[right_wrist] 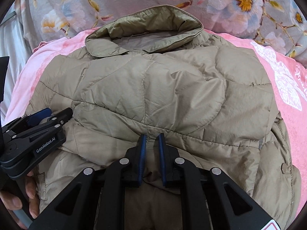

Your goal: Fold large clothes

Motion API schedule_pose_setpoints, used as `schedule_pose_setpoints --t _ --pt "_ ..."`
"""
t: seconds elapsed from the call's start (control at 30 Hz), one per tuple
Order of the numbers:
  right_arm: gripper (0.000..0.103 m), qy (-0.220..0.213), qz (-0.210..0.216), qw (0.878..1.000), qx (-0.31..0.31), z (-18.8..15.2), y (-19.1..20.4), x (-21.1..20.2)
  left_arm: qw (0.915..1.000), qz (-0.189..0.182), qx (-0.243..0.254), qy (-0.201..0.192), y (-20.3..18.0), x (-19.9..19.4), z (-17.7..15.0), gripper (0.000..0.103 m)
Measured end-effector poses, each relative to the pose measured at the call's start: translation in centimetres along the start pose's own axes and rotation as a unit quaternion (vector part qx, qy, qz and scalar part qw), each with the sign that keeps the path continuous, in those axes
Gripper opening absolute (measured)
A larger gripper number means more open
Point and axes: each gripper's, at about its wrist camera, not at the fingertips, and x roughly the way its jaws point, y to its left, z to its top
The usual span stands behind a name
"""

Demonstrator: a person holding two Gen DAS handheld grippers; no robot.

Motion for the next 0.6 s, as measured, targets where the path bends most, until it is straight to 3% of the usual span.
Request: schedule_pose_setpoints --t 0.6 --pt "0.009 0.000 0.007 1.000 0.007 0.04 -0.10 0.00 0.9997 0.019 0.013 -0.002 -0.53 -0.07 -0.16 0.055"
